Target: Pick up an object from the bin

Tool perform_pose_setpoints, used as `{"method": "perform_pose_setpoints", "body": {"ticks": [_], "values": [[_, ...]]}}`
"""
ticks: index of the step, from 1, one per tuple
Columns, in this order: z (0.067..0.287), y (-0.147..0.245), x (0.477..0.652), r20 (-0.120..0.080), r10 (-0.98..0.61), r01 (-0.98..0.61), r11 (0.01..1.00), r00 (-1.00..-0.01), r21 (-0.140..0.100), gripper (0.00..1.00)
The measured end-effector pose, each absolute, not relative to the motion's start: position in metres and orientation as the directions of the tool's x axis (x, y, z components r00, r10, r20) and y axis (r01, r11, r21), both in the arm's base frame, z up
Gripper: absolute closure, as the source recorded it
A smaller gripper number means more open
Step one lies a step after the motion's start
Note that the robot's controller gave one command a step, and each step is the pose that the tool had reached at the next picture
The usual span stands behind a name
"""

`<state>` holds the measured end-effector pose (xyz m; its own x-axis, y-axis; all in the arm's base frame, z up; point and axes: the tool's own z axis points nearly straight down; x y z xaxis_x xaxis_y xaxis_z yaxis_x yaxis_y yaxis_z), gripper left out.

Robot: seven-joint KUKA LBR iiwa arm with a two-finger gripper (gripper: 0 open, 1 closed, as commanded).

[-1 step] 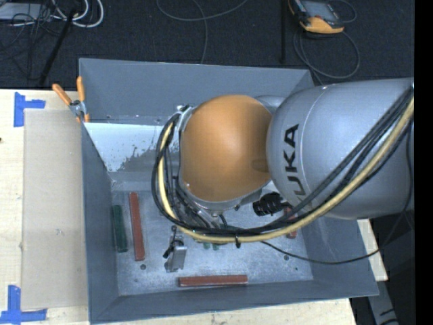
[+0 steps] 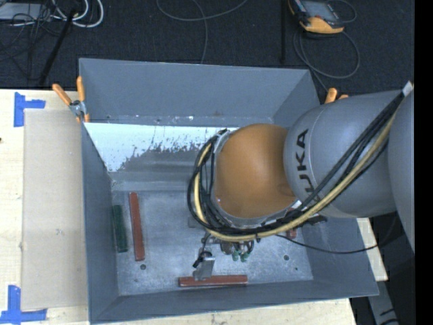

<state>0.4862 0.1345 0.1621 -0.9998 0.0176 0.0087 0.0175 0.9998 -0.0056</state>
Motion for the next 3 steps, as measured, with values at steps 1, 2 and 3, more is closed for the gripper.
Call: {"method": "perform_pose_setpoints", "body": {"ticks": [1, 2, 3], "values": [[0.071, 0.096, 0.471, -0.003, -0.001, -0.001, 1.0, -1.0, 0.001, 0.0], [0.073, 0.097, 0.47, 0.002, -0.001, -0.001, 1.0, -1.0, 0.0, 1.0], [0.214, 0.09, 0.49, -0.008, 0.036, 0.036, 0.999, -0.999, 0.002, 1.0]]}}
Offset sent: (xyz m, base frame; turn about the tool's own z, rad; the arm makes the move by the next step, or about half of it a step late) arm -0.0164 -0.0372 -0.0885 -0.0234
